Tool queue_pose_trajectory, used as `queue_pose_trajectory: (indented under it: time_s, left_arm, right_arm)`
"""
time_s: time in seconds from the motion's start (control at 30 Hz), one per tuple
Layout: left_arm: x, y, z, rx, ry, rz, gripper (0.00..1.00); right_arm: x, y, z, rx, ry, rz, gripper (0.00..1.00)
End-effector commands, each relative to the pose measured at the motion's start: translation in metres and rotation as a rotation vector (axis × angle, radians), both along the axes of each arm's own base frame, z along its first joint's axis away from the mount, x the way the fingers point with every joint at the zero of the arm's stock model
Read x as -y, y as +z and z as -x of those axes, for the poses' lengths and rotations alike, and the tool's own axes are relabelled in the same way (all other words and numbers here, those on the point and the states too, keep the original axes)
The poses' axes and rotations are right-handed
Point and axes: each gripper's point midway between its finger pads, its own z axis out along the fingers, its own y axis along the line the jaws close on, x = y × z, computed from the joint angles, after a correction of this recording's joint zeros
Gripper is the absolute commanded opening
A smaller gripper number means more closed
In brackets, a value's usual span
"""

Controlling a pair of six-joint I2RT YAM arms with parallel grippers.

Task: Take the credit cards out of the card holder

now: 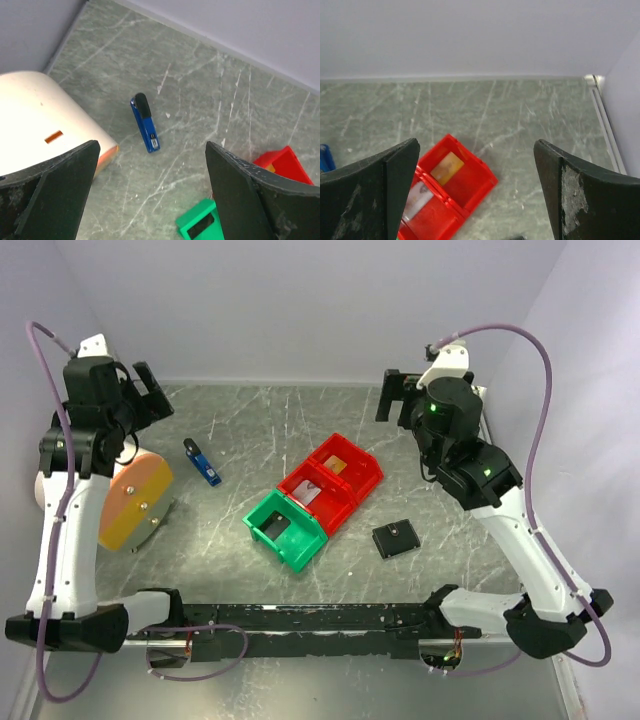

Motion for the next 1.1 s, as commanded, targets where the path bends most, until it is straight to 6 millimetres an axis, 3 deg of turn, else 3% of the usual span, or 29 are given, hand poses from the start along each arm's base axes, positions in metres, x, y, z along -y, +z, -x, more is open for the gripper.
queue_pose_trajectory:
  time_s: [0.0, 0.17, 0.27, 0.4, 0.57, 0.7, 0.87, 1.07]
  left_arm:
    - [0.025, -0.008, 0.015, 0.021, -0.105, 0.032, 0.98]
    - [0.053, -0.042, 0.038, -0.02, -0.208, 0.098, 0.97]
    - [0.07, -0.055, 0.056, -0.012, -0.272, 0.151, 0.97]
    - [0.096, -0.071, 0.077, 0.01, -0.384, 0.234, 0.96]
    - [0.119, -0.104, 0.098, -0.053, -0.495, 0.296, 0.96]
    - [0.123, -0.122, 0.107, -0.098, -0.531, 0.288, 0.96]
    - [0.111, -0.143, 0.107, -0.175, -0.475, 0.23, 0.96]
    - [0.099, -0.134, 0.103, -0.092, -0.41, 0.204, 0.95]
  right_arm:
    - [0.012, -0.026, 0.0, -0.035, 0.023, -0.087, 1.0]
    - [0.015, -0.093, 0.001, -0.151, 0.116, -0.18, 1.0]
    - [-0.006, -0.133, 0.007, -0.214, 0.274, -0.304, 1.0]
    - [-0.024, -0.172, 0.033, -0.307, 0.44, -0.339, 1.0]
    - [-0.06, -0.215, 0.07, -0.473, 0.582, -0.29, 0.99]
    - [-0.096, -0.233, 0.099, -0.535, 0.696, -0.228, 0.96]
    - [-0.144, -0.256, 0.134, -0.59, 0.806, -0.061, 0.91]
    - [-0.191, -0.292, 0.171, -0.609, 0.911, 0.083, 0.8]
